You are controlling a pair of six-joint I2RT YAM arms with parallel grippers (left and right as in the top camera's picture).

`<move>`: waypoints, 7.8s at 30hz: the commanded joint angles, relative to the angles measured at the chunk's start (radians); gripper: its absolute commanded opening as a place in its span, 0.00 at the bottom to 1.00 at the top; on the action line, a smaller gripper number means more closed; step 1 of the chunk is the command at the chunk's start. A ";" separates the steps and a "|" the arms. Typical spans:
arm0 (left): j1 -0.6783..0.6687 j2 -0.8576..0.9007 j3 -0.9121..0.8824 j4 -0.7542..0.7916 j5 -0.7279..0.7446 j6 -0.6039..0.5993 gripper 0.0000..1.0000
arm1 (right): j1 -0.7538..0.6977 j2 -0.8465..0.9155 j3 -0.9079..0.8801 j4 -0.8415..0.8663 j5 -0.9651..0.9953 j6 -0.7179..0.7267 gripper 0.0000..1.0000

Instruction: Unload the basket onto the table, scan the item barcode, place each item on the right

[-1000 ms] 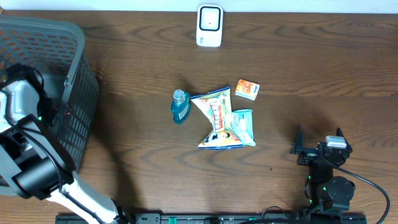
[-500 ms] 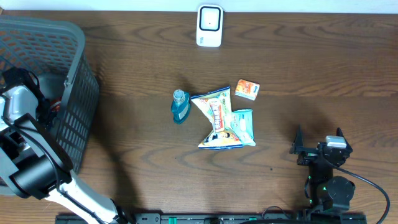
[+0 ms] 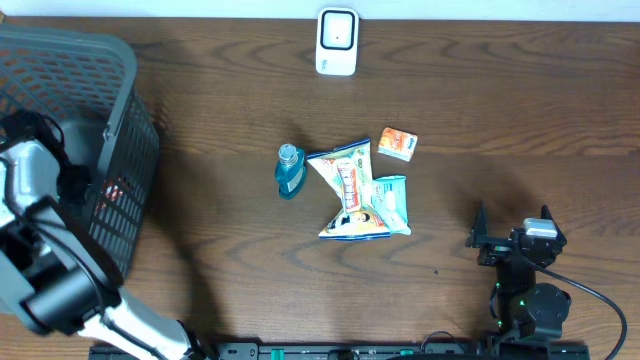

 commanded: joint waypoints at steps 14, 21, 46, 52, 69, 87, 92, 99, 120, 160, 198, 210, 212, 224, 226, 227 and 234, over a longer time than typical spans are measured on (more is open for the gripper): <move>0.000 -0.147 -0.106 0.043 0.005 -0.072 0.98 | -0.004 -0.004 -0.002 -0.004 0.001 -0.013 0.99; 0.000 -0.041 -0.135 0.149 0.006 -0.138 0.98 | -0.004 -0.004 -0.002 -0.004 0.001 -0.013 0.99; 0.002 -0.100 -0.113 0.119 0.016 0.126 0.07 | -0.004 -0.004 -0.002 -0.004 0.001 -0.013 0.99; 0.024 -0.416 -0.113 0.120 0.016 0.126 0.07 | -0.004 -0.004 -0.002 -0.004 0.001 -0.013 0.99; -0.235 -1.025 -0.113 0.418 0.554 0.114 0.07 | -0.004 -0.004 -0.002 -0.004 0.001 -0.013 0.99; -1.216 -0.473 -0.113 0.616 0.235 0.305 0.07 | -0.004 -0.004 -0.002 -0.004 0.001 -0.013 0.99; -1.331 -0.263 -0.113 0.738 0.235 0.324 0.07 | -0.004 -0.004 -0.002 -0.004 0.001 -0.013 0.99; -1.444 -0.011 -0.113 0.837 0.236 0.323 0.07 | -0.004 -0.004 -0.002 -0.004 0.001 -0.013 0.99; -1.489 -0.182 -0.016 0.451 -0.081 0.534 1.00 | -0.004 -0.004 -0.002 -0.004 0.001 -0.013 0.99; -0.774 -0.999 0.256 0.303 -0.051 1.109 0.98 | -0.004 -0.004 -0.002 -0.004 0.001 -0.013 0.99; -0.595 -1.690 -0.111 0.581 -0.001 0.947 0.98 | -0.004 -0.004 -0.002 -0.004 0.001 -0.013 0.99; -0.586 -1.882 -0.217 0.666 0.039 0.907 0.98 | -0.004 -0.004 -0.002 -0.004 0.001 -0.013 0.99; -0.584 -1.883 -0.268 0.738 0.038 0.908 0.98 | -0.004 -0.004 -0.002 -0.004 0.001 -0.013 0.99; -0.584 -1.881 -0.584 1.022 0.068 0.832 0.98 | -0.004 -0.004 -0.002 -0.004 0.001 -0.013 0.99; -0.585 -1.881 -0.635 1.038 0.109 0.786 0.98 | -0.004 -0.004 -0.002 -0.004 0.001 -0.013 0.99; -0.584 -1.881 -0.654 1.036 0.127 0.755 0.98 | -0.004 -0.004 -0.002 -0.004 0.001 -0.013 0.99; -0.584 -1.881 -0.839 1.043 0.155 0.678 0.98 | -0.004 -0.004 -0.002 -0.004 0.001 -0.013 0.99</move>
